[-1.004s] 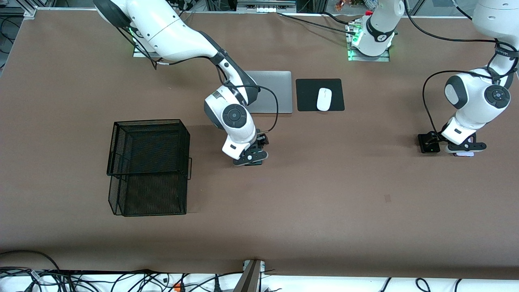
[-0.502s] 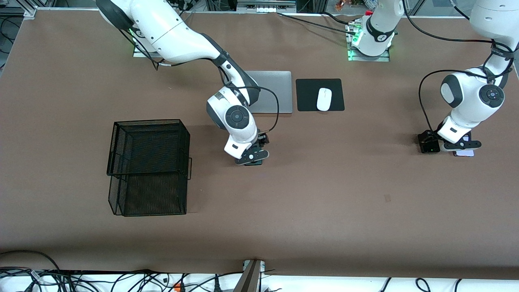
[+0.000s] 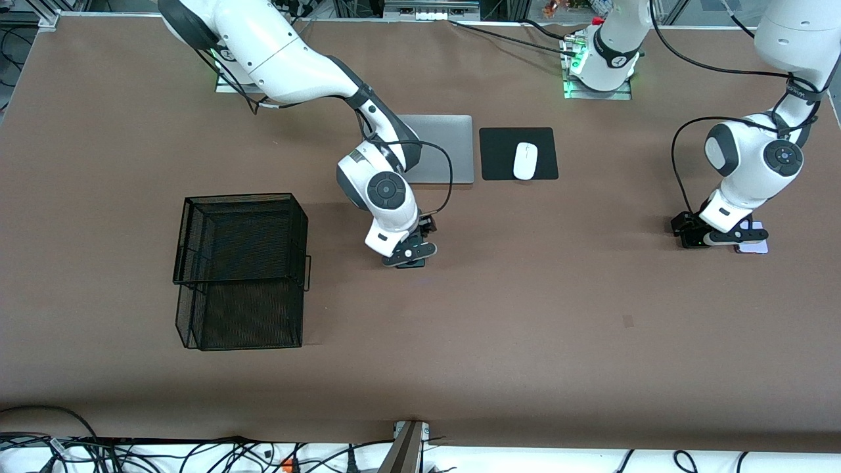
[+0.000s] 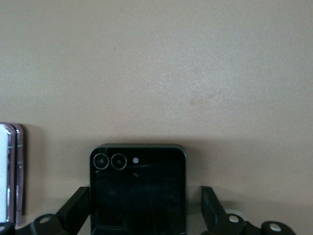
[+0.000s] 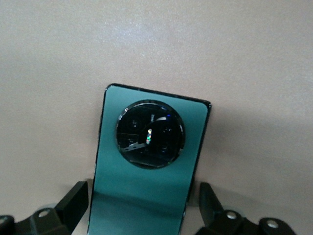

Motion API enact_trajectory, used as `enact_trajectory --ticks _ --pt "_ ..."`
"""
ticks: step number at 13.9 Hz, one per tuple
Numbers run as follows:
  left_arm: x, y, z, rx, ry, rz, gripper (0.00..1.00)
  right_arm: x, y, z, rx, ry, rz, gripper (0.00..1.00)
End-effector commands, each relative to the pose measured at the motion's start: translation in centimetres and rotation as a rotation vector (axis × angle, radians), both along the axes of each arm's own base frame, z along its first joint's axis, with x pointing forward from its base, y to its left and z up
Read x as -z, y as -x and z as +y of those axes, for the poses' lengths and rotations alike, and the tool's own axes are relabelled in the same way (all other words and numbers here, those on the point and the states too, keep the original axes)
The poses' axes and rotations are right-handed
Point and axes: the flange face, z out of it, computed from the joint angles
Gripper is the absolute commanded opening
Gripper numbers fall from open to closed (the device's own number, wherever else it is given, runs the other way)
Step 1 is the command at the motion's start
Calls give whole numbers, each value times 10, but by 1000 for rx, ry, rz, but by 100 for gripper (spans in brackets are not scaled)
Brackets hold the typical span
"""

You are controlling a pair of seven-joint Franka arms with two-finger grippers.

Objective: Place phones with both arms
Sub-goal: 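Grasp the green phone with the right gripper while the left gripper grasps the flip phone, then carry the green phone to the basket while the left gripper lifts the flip phone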

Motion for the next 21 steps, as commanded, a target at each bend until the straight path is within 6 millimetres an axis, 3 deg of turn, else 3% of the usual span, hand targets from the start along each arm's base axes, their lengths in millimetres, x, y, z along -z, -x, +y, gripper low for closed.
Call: enact_trajectory --ticks 1,3,4,5,7,10,11,13,14,17,21 --pt "-1 0 2 13 -3 -14 100 6 -2 2 -14 -1 -12 100" --pt "-1 3 13 29 -4 -12 100 7 -2 2 -22 7 -18 98" --pt "-1 3 14 33 4 -18 100 10 -2 1 -28 14 -19 92" --pt "-1 1 11 33 22 -24 100 12 -1 2 -28 16 -16 75" --pt "1 1 12 20 54 -34 100 13 0 2 -31 18 -16 53" --pt "3 -1 6 18 63 -35 100 11 -2 2 -31 16 -20 34" --pt "4 -1 6 18 64 -33 100 7 -4 2 -31 14 -26 27" --pt "5 -1 6 24 64 -32 100 -3 -8 0 -18 11 -39 3" --pt "5 -1 6 25 64 -32 97 -13 -14 -3 0 10 -55 0" --pt "8 -1 7 25 66 -28 76 -55 -31 -13 95 0 -104 0" --pt "7 -7 9 12 66 -33 15 -121 -53 -36 136 -10 -166 0"
